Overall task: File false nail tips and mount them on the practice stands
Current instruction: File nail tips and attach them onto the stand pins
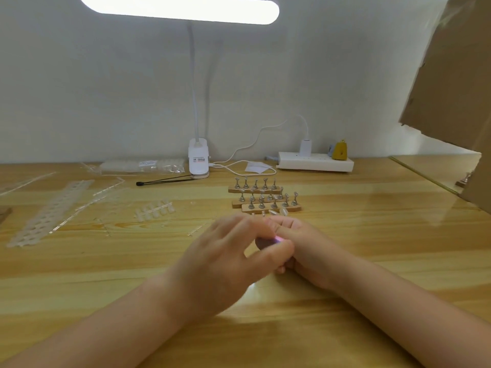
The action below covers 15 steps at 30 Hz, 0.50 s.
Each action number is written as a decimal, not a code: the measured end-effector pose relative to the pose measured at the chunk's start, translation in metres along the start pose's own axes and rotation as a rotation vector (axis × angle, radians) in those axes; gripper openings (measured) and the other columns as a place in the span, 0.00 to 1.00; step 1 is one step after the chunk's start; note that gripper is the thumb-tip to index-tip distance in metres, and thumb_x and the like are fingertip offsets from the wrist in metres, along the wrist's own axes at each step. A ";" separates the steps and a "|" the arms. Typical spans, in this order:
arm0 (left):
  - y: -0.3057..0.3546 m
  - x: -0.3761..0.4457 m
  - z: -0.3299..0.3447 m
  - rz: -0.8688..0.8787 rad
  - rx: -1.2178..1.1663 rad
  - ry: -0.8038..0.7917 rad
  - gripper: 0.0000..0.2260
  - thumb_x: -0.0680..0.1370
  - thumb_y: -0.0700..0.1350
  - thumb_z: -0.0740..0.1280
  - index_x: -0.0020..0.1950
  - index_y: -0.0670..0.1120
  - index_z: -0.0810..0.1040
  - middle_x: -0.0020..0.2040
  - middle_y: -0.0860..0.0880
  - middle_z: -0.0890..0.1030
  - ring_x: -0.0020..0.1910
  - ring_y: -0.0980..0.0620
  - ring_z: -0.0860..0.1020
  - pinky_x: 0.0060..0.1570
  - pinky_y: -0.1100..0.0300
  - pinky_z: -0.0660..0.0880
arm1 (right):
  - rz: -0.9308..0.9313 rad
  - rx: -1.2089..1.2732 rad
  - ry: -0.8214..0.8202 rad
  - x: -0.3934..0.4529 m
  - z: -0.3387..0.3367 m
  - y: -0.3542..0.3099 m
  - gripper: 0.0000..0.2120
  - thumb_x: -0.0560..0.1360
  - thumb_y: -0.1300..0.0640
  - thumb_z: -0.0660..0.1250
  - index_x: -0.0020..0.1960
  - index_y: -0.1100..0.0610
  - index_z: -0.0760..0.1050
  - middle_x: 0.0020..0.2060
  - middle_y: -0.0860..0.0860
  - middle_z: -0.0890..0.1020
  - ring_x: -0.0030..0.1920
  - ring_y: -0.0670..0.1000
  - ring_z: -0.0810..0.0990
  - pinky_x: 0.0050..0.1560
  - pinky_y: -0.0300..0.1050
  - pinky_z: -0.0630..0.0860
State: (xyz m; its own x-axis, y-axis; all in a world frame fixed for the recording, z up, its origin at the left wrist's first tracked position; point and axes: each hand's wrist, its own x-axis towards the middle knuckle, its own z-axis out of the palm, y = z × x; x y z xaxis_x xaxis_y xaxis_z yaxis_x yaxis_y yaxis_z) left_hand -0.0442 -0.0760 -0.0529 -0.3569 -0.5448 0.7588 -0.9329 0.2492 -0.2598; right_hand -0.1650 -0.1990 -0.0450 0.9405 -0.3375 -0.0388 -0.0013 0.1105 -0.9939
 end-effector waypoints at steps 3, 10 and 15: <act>-0.013 -0.003 -0.002 -0.142 0.046 -0.033 0.17 0.71 0.32 0.73 0.55 0.46 0.78 0.45 0.43 0.78 0.42 0.46 0.75 0.46 0.55 0.73 | 0.010 0.046 0.027 0.000 0.000 -0.002 0.12 0.77 0.51 0.62 0.40 0.58 0.74 0.27 0.49 0.66 0.25 0.45 0.67 0.25 0.37 0.67; 0.000 0.001 0.000 -0.013 -0.037 0.036 0.12 0.78 0.37 0.65 0.59 0.48 0.72 0.51 0.46 0.74 0.46 0.48 0.76 0.50 0.58 0.72 | 0.011 0.005 -0.006 -0.001 0.000 -0.001 0.10 0.81 0.57 0.60 0.47 0.58 0.78 0.28 0.50 0.69 0.26 0.46 0.68 0.26 0.37 0.68; -0.022 -0.002 -0.005 -0.265 0.056 0.033 0.17 0.70 0.33 0.75 0.55 0.44 0.78 0.43 0.43 0.78 0.40 0.44 0.77 0.44 0.51 0.76 | 0.010 0.049 0.020 0.001 0.000 -0.001 0.14 0.76 0.50 0.63 0.33 0.53 0.73 0.27 0.48 0.65 0.25 0.45 0.67 0.26 0.37 0.67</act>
State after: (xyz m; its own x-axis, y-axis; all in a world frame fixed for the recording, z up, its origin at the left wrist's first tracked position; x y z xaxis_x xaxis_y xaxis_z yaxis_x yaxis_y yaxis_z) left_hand -0.0226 -0.0764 -0.0458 -0.0986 -0.5585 0.8236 -0.9951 0.0556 -0.0815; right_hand -0.1639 -0.1993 -0.0438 0.9335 -0.3548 -0.0514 0.0062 0.1593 -0.9872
